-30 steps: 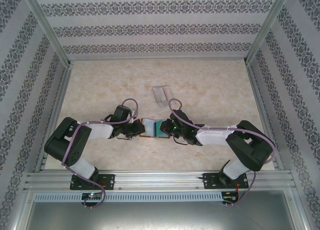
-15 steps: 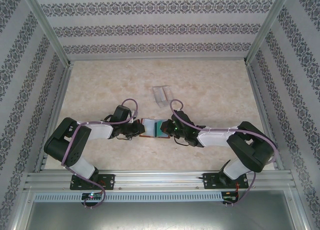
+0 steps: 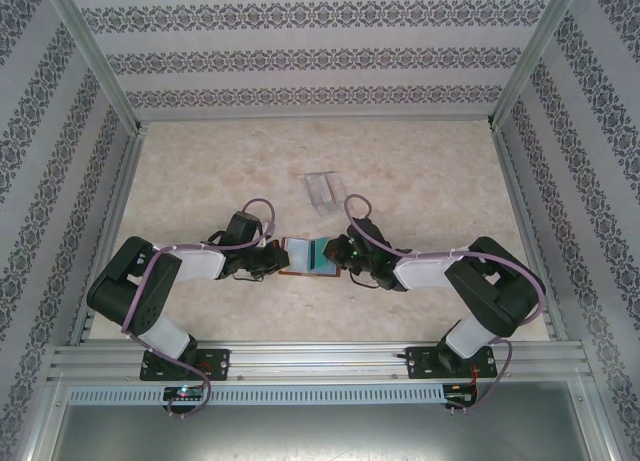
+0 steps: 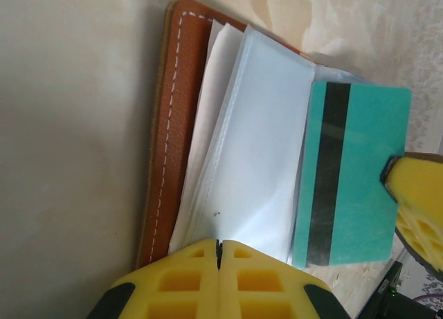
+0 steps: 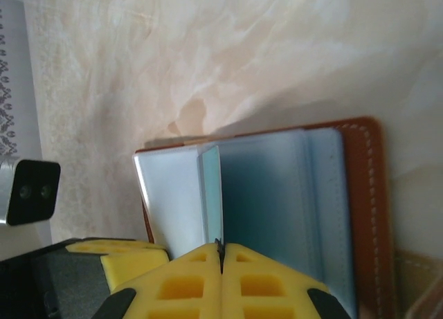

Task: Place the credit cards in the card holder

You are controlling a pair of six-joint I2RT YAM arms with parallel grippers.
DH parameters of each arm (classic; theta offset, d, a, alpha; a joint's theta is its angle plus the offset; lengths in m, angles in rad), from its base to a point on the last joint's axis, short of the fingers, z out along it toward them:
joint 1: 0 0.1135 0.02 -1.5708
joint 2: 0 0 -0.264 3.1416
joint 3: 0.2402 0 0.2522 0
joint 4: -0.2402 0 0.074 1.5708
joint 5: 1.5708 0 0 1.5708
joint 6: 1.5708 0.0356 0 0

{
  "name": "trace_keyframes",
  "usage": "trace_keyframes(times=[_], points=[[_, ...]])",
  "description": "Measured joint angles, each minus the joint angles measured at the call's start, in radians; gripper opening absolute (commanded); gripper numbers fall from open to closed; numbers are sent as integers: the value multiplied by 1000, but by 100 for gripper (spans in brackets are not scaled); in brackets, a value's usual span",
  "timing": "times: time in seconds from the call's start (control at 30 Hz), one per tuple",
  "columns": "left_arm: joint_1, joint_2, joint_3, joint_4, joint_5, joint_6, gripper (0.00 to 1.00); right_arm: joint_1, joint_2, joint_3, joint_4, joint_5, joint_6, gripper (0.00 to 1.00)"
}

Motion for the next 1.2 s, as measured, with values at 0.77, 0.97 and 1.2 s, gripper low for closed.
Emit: trace_keyframes(times=[0.77, 0.97, 1.2], points=[[-1, -14, 0, -21, -13, -5, 6, 25, 109, 8, 132, -44, -2, 0], [-1, -68, 0, -96, -53, -9, 27, 26, 140, 10, 161, -75, -18, 0], [-1, -127, 18, -221, -133, 13, 22, 26, 154, 27, 171, -129, -34, 0]])
